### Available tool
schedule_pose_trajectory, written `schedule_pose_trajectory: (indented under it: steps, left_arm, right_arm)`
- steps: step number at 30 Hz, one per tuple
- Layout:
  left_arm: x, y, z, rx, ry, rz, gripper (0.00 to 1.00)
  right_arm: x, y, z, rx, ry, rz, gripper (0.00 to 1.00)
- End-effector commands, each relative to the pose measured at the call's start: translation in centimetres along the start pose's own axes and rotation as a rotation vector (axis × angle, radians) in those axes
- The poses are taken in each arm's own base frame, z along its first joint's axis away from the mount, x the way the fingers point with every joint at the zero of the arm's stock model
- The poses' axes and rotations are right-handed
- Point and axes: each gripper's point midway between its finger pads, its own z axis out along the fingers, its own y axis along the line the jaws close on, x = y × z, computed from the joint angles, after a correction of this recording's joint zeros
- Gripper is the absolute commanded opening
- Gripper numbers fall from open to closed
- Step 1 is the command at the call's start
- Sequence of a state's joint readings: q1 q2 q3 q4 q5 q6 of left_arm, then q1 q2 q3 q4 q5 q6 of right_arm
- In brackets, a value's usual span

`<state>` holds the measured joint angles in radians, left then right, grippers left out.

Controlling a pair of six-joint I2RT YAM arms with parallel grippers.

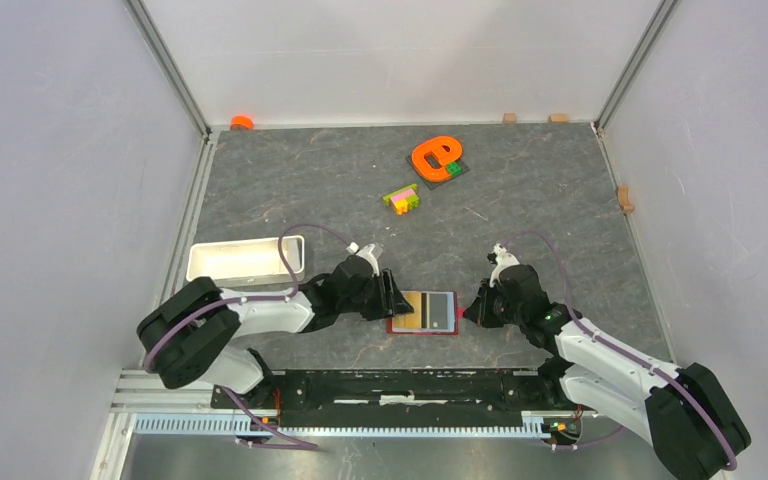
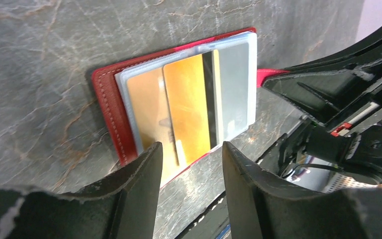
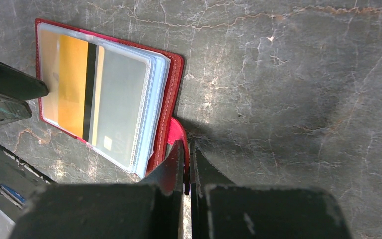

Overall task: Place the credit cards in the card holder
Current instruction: Insert the credit card into the card holder.

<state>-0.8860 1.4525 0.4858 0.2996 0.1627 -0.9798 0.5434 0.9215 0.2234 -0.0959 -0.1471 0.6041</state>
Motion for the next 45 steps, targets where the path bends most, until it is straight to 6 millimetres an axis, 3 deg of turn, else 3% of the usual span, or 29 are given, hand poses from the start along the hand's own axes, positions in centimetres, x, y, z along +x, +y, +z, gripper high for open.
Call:
schedule_pose_trajectory:
  steps: [1, 24, 45]
  left_arm:
    - [0.0, 1.2, -1.0, -0.083, 0.013, 0.096, 0.55]
    - [1.6, -1.1, 2.4, -0.006, 0.077, 0.106, 0.49]
    - [1.7, -6.1, 4.9, 0.037, 0.104, 0.225, 0.48]
  right_arm:
    - [-0.4, -0.3, -0.2, 0.025, -0.011, -0.023, 0.00]
    - [0.0, 0.0, 0.0, -0.008, -0.012, -0.024, 0.00]
    - [0.1, 0.2, 0.1, -0.025, -0.008, -0.027, 0.00]
